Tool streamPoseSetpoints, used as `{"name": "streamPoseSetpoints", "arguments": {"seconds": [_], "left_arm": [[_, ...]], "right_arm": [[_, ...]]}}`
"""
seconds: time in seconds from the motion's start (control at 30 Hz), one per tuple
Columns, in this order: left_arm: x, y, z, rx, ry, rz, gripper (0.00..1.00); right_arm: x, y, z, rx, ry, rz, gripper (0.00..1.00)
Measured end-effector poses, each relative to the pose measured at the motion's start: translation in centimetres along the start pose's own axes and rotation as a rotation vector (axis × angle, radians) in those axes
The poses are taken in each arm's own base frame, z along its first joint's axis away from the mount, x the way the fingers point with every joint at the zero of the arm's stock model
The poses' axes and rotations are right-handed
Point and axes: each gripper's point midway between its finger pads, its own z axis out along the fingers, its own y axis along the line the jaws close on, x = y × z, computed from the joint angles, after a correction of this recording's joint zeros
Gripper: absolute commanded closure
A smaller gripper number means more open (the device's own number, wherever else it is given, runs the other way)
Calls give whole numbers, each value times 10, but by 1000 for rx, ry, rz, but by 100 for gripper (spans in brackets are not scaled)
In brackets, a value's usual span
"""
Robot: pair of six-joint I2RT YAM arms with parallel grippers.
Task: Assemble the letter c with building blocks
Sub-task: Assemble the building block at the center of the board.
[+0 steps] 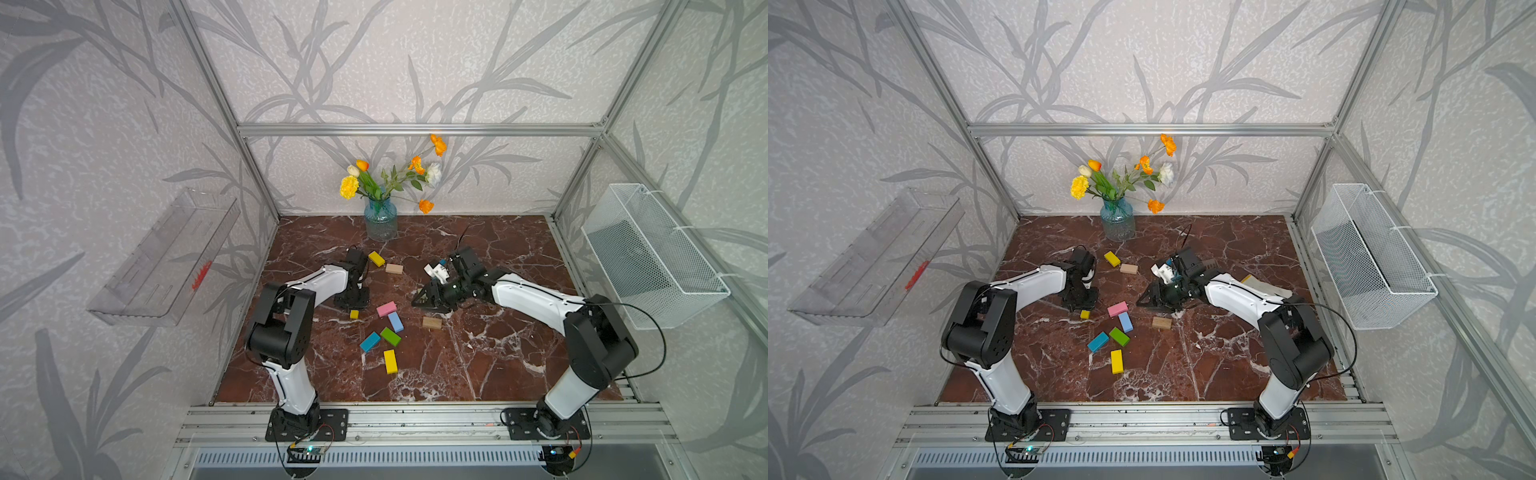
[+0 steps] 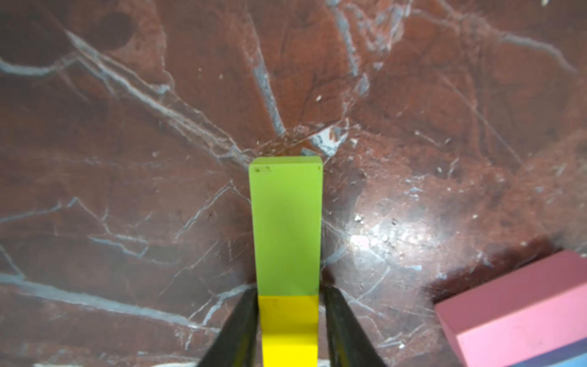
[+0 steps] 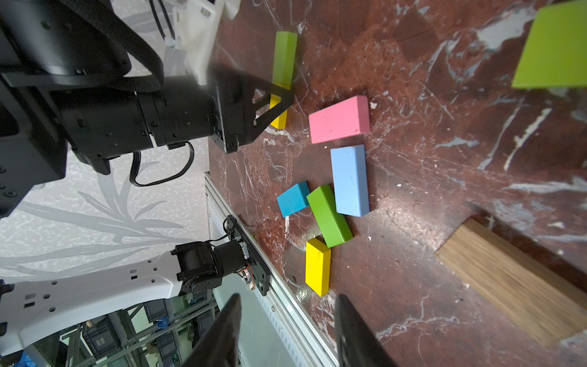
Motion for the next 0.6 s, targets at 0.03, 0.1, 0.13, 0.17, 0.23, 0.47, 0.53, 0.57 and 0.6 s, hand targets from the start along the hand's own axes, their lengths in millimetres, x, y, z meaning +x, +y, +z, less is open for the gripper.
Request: {"name": "streamPoseSetpoints", "arguments": {"seconds": [0.03,0.1,0.13,0.17,0.23,0.47,0.53,0.57,0.6], "left_arm": [[0,0,0,-1,0,-2,53],[-1,0,0,-3,-1,-8,51],[-1,0,0,-3,-2,-10,50],[-1,0,0,-3,-2,-11,50],[-1,0,0,-3,-4,-13,49],[-3,1,-23,5,-63,-19,47],[-5,1,-39,14,-103,-14,47],[-5,-1,-49,21,-132,-3,47],[-6,-2,-59,30,-161,10,46]], "right_arm": [[0,0,0,0,0,0,53],[0,0,0,1,-1,-4,52],[0,0,0,1,-1,-7,52],[0,0,0,1,-2,-10,52],[0,0,0,3,-1,-15,52],[6,-6,-2,57,-1,-79,50],[9,-7,-4,84,-4,-127,50],[11,-6,-5,100,-7,-159,50],[12,-5,-7,111,-12,-195,50]]}}
